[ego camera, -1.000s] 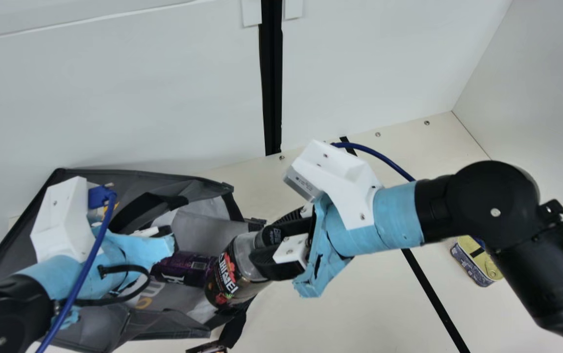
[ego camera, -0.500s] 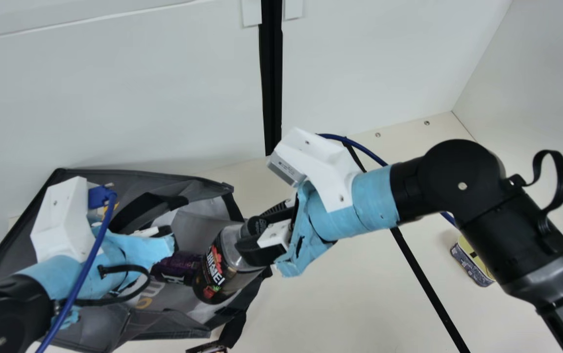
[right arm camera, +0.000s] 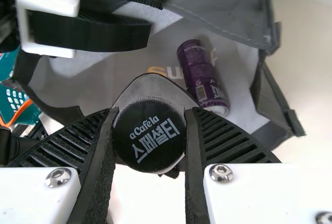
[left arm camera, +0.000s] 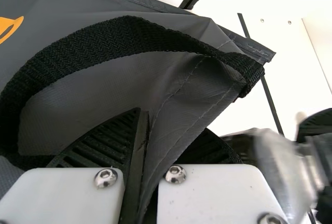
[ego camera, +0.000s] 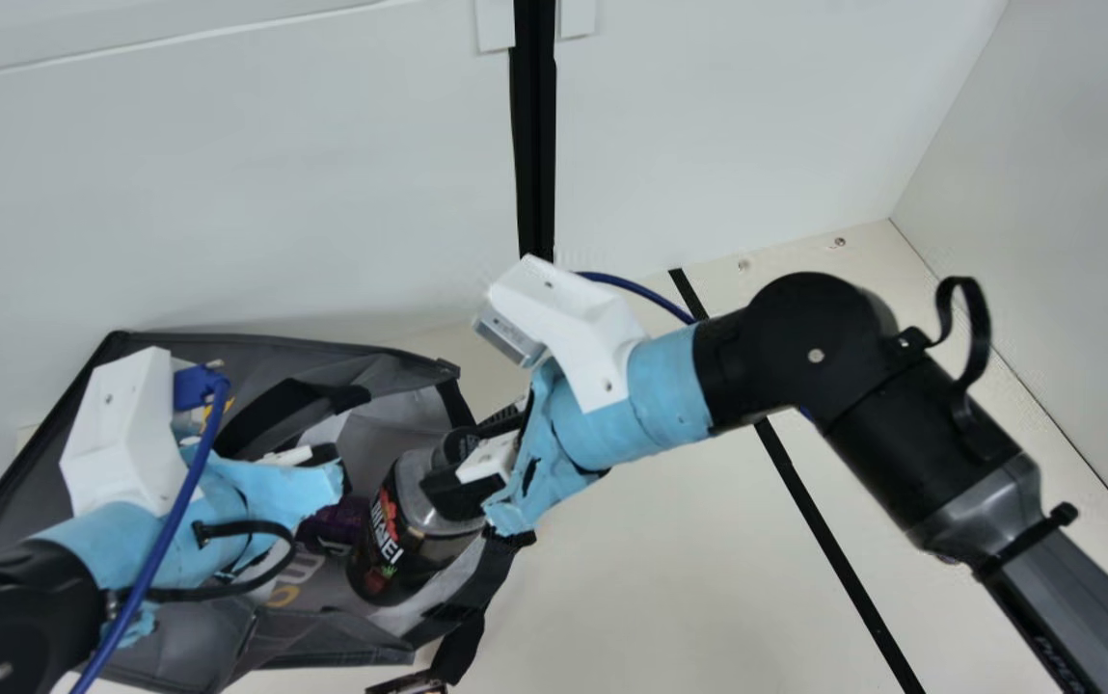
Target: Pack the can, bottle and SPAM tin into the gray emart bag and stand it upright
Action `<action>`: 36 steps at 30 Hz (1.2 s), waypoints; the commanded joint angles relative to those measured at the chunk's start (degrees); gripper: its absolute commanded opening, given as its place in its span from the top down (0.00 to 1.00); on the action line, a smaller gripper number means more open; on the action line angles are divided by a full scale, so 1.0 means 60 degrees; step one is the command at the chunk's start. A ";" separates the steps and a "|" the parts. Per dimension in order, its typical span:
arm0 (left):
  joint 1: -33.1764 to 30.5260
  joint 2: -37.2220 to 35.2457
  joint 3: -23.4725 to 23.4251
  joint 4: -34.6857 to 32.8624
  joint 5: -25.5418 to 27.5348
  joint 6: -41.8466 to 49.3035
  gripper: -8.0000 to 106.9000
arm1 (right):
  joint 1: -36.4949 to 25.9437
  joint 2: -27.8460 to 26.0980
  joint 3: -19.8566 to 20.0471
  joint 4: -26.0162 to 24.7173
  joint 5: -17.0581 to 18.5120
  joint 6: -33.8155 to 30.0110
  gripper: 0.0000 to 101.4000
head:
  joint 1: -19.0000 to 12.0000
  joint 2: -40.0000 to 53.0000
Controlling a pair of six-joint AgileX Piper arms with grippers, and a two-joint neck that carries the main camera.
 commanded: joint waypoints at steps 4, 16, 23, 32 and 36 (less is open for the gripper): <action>0.0000 0.0000 0.0000 0.0000 0.0000 0.0000 1.00 | 0.0259 0.0227 0.0117 0.0016 -0.0345 0.0108 1.00 | -0.0202 -0.0023; 0.0000 0.0000 0.0000 0.0000 0.0000 0.0000 1.00 | 0.0733 0.1019 0.0389 0.0186 -0.1143 0.0166 1.00 | -0.0202 -0.0023; 0.0000 0.0000 0.0000 0.0000 0.0000 0.0000 1.00 | 0.0980 0.1581 0.0490 0.0334 -0.1560 0.0154 1.00 | -0.0202 -0.0023; 0.0000 0.0000 0.0000 0.0000 0.0000 0.0000 1.00 | 0.1280 0.2320 0.0357 0.0508 -0.1958 0.0280 1.00 | -0.0202 -0.0023; 0.0000 0.0000 0.0000 0.0000 0.0000 0.0000 1.00 | 0.1372 0.2607 0.0155 0.0544 -0.2039 0.0381 1.00 | -0.0202 -0.0023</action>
